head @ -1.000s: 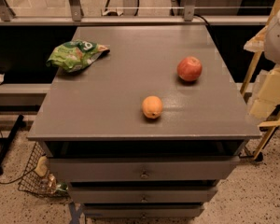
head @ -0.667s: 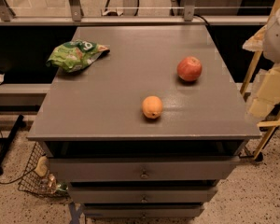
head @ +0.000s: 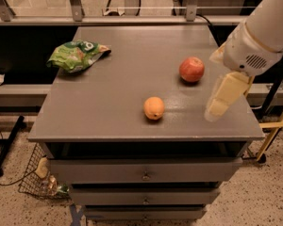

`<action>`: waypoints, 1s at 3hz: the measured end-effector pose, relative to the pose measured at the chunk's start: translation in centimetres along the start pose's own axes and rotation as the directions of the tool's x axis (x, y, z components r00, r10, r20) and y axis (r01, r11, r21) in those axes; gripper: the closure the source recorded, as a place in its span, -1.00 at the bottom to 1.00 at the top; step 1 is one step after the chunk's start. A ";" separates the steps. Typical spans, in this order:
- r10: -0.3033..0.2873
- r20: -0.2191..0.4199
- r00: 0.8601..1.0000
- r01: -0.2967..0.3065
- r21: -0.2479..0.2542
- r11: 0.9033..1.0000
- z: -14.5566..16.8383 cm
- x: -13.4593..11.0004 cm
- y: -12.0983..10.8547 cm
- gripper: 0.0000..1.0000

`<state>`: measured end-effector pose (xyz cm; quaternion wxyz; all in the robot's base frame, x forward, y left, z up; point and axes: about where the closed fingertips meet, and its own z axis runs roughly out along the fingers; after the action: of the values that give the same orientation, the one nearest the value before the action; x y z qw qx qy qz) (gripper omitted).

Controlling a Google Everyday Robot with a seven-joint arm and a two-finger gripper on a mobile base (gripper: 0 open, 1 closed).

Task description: Move orange near green rice chip bag

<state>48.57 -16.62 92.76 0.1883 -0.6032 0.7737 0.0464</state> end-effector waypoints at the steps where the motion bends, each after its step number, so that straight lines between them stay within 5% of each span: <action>1: 0.020 0.057 0.998 -0.020 -0.001 1.000 3.1 -1.8 0.2 -1.00; 3: 0.032 0.108 0.994 -0.033 0.002 0.999 8.2 -4.2 1.1 -1.00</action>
Offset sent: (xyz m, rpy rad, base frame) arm 0.0238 0.0709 -0.0736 0.1397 -0.0468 -0.0426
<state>50.36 -10.02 86.44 0.2304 -0.5868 0.7721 0.0807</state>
